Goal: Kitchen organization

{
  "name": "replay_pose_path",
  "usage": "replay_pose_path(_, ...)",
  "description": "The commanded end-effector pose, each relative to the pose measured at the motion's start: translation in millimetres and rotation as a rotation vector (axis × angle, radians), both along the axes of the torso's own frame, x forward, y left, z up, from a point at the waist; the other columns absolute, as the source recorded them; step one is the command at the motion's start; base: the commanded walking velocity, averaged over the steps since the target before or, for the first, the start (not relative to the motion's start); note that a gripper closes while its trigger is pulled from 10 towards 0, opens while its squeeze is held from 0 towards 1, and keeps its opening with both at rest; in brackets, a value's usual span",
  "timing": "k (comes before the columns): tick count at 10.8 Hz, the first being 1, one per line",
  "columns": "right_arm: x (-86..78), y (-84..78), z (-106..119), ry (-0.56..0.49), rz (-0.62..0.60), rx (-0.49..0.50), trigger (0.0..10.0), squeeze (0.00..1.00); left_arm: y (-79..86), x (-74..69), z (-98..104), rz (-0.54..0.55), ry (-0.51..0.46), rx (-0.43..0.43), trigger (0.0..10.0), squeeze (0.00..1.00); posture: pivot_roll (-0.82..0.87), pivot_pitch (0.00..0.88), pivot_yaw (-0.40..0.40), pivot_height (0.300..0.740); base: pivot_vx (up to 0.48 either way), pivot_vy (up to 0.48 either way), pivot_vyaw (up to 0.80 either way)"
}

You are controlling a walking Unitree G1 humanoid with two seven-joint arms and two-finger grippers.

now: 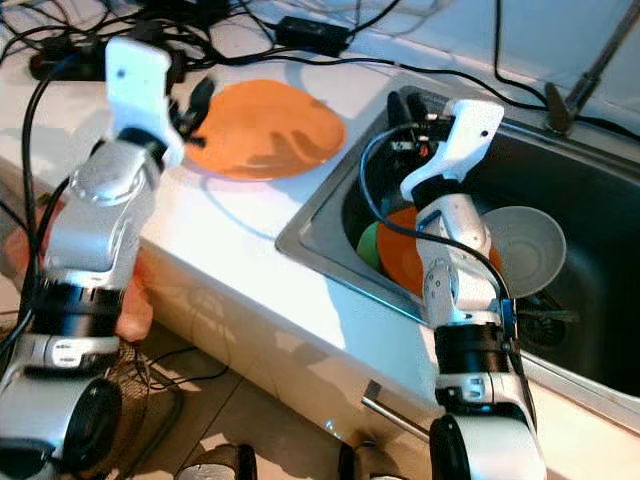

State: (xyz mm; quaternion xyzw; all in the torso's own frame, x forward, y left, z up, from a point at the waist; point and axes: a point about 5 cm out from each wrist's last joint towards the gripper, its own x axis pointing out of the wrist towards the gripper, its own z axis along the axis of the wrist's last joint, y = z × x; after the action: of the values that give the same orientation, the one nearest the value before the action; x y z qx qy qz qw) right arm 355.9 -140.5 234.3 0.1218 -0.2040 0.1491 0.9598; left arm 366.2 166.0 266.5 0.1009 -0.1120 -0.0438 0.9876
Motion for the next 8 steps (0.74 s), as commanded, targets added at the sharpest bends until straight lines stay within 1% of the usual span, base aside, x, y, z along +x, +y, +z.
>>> replay_pose_path(1,-2.0,-2.3,-0.1,0.003,0.006,-0.003,10.0,0.00,11.3,-5.2,-5.4,0.048,0.041,-0.052,10.0,0.00,0.07,0.138,-0.024,0.740,0.000,0.000,0.00)
replay_pose_path(2,-1.5,-1.2,-1.4,0.010,0.012,-0.013,10.0,0.00,13.1,-6.9,-13.3,0.080,0.106,-0.162,10.0,1.00,0.07,0.138,-0.024,0.740,0.000,0.000,0.00)
replay_pose_path(3,-1.3,-0.8,-2.5,0.015,0.017,-0.018,10.0,0.00,21.6,-10.7,-17.1,0.107,0.148,-0.171,10.0,1.00,0.08,0.132,-0.023,0.740,0.000,0.000,0.00)
replay_pose_path(4,-1.2,-0.3,-3.0,0.018,0.020,-0.021,10.0,0.00,26.4,-13.2,-18.9,0.106,0.177,-0.173,10.0,1.00,0.08,0.132,-0.023,0.740,0.000,0.000,0.00)
replay_pose_path(5,-1.2,0.5,-3.7,0.020,0.023,-0.026,10.0,0.00,27.0,-16.9,-19.9,0.069,0.219,-0.177,10.0,1.00,0.09,0.127,-0.022,0.740,0.000,0.000,0.00)
replay_pose_path(6,-1.2,1.1,-4.0,0.022,0.026,-0.031,10.0,0.00,20.6,-23.8,-19.6,0.021,0.270,-0.209,10.0,0.56,0.09,0.127,-0.022,0.740,0.000,0.000,0.00)
replay_pose_path(7,-1.1,2.0,-4.3,0.023,0.030,-0.033,10.0,0.00,18.3,-26.8,-21.3,0.003,0.302,-0.242,10.0,0.00,0.09,0.119,-0.017,0.740,0.000,0.000,0.00)
replay_pose_path(8,-1.2,4.4,-5.3,0.023,0.035,-0.039,10.0,0.00,16.9,-29.4,-27.5,-0.028,0.362,-0.296,10.0,0.00,0.09,0.114,-0.015,0.740,0.000,0.000,0.00)
